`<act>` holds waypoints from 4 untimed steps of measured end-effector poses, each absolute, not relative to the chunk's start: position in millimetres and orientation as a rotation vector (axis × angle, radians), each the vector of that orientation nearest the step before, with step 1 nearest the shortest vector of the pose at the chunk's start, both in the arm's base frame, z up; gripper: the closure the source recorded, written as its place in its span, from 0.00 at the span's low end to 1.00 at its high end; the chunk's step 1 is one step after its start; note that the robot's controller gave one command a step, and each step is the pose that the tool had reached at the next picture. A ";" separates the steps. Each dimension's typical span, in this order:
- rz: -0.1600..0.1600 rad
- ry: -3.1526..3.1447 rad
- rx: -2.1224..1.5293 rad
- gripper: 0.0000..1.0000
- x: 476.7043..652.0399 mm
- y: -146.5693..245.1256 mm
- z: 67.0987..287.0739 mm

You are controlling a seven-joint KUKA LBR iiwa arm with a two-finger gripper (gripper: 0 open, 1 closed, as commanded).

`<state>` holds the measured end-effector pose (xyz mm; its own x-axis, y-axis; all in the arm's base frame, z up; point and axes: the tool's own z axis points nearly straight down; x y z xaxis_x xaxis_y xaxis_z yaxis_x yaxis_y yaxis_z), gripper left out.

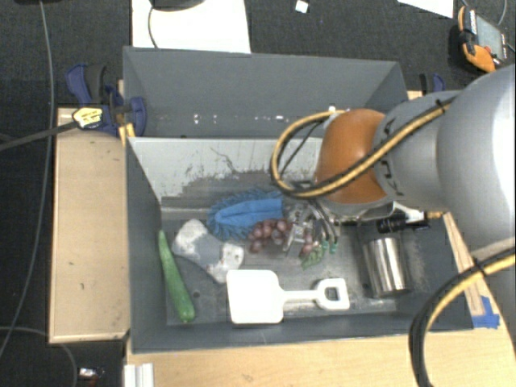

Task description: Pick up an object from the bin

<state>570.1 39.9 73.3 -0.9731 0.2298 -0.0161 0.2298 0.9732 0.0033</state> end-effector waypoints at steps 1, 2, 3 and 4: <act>0.000 3.111 0.360 1.00 568.1 39.6 86.3; 0.002 3.107 0.356 1.00 569.2 39.6 117.3; 0.003 3.106 0.351 1.00 569.6 39.7 138.1; 0.004 3.104 0.348 1.00 570.1 39.6 149.2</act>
Offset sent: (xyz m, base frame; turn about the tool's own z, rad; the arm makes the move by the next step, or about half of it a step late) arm -0.0014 -0.0003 0.0628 -0.0009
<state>570.1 39.6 149.2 -0.9749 0.2217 -0.0175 0.2217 0.9751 0.0047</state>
